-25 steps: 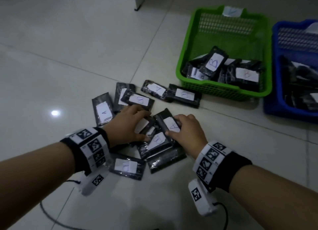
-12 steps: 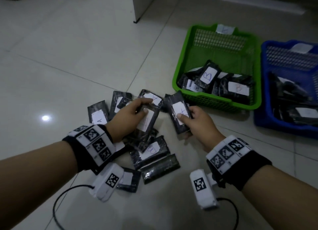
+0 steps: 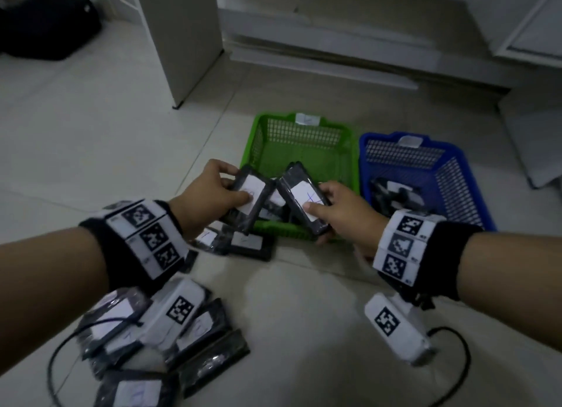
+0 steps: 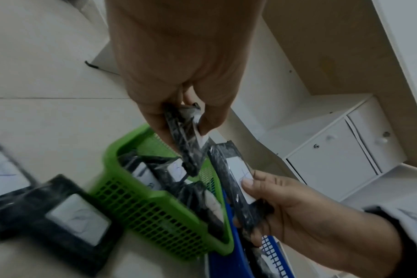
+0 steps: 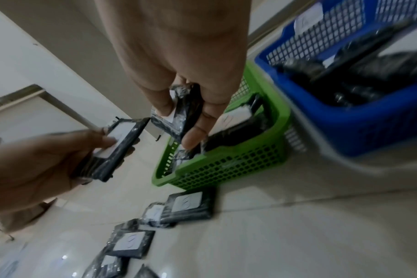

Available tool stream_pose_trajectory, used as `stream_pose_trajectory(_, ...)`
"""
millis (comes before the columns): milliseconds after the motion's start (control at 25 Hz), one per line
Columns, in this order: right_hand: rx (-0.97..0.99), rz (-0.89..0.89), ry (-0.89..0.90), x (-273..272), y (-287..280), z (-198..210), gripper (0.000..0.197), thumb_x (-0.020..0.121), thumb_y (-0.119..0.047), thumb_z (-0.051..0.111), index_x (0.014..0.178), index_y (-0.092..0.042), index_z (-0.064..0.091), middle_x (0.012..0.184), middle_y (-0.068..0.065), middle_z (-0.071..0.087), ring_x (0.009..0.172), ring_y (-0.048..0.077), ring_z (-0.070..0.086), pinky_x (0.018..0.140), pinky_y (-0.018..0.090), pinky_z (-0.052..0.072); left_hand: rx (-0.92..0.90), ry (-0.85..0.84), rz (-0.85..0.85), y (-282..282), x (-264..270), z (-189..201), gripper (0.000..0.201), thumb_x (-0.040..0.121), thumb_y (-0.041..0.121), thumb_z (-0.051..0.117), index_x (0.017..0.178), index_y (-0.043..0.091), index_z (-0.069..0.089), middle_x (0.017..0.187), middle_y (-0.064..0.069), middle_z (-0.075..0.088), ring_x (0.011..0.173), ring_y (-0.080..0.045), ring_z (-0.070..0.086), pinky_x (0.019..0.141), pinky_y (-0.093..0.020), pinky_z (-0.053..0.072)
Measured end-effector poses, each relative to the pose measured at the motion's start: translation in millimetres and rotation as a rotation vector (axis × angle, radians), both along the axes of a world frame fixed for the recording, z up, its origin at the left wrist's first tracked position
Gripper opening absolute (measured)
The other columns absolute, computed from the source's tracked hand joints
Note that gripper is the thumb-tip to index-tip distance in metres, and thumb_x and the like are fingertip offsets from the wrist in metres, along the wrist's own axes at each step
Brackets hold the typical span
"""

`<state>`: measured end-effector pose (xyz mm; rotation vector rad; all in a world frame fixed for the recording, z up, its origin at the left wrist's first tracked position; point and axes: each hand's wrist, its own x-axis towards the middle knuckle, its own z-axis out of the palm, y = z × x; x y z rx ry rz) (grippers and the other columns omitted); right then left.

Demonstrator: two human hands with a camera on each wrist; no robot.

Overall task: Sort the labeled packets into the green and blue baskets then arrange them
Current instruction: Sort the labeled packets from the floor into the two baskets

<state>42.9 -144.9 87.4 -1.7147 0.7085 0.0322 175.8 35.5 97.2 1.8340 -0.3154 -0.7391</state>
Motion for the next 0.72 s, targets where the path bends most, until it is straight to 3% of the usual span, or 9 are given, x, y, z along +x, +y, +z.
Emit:
stream_pose_trajectory(80,-0.088,0.016,0.064,-12,-38,12,0.028,0.091,-0.016,0.06,0.116,-0.01,0.048,0.108,0.008,0.058,0.084,0.031,0.066,0.051,0.037,0.057,0.039,-0.042,-0.054,-44,-4,10,0.048,0.081,0.009,0.069,0.121,0.014,0.043,0.1,-0.015,0.063,0.08,-0.035,0.066,0.076,-0.051,0.057)
stream_pose_trajectory(200,-0.111,-0.133,0.033,-24,-91,10,0.025,0.09,-0.009,0.055,0.114,-0.007,0.048,0.11,0.015,0.059,0.08,0.032,0.065,0.06,0.043,0.059,0.081,-0.195,-0.098,-99,-15,5,0.047,0.082,0.008,0.063,0.123,0.021,0.045,0.093,-0.005,0.062,0.071,-0.029,0.064,0.066,-0.042,0.058)
stream_pose_trajectory(320,-0.125,-0.314,0.003,-35,-143,-11,0.026,0.092,-0.007,0.051,0.117,-0.002,0.055,0.109,0.02,0.064,0.072,0.029,0.064,0.068,0.045,0.058,0.11,-0.302,-0.015,-136,-28,-24,0.038,0.085,0.013,0.061,0.121,0.023,0.053,0.112,-0.008,0.065,0.089,-0.029,0.065,0.08,-0.036,0.055)
stream_pose_trajectory(400,-0.156,-0.358,0.027,-40,-170,-32,0.027,0.092,-0.007,0.051,0.118,-0.004,0.057,0.111,0.02,0.065,0.082,0.033,0.066,0.077,0.049,0.058,0.216,-0.383,0.02,-149,-31,-46,0.035,0.088,0.021,0.06,0.122,0.02,0.058,0.122,-0.007,0.061,0.107,-0.027,0.06,0.087,-0.03,0.046)
stream_pose_trajectory(560,-0.205,-0.311,0.092,-54,-196,-64,0.038,0.084,-0.004,0.063,0.122,-0.007,0.056,0.117,0.016,0.065,0.1,0.033,0.064,0.088,0.048,0.054,0.409,-0.597,-0.16,-159,-34,-74,0.042,0.089,0.025,0.058,0.129,0.012,0.057,0.137,-0.013,0.039,0.12,-0.029,0.048,0.106,-0.031,0.035)
stream_pose_trajectory(720,-0.467,-0.189,0.217,-56,-197,-72,0.044,0.085,-0.015,0.063,0.127,-0.005,0.053,0.124,0.017,0.06,0.113,0.033,0.057,0.097,0.039,0.046,0.721,-0.786,-0.334,-158,-24,-82,0.04,0.096,0.039,0.041,0.131,0.023,0.055,0.136,-0.008,0.048,0.123,-0.033,0.043,0.103,-0.043,0.039)
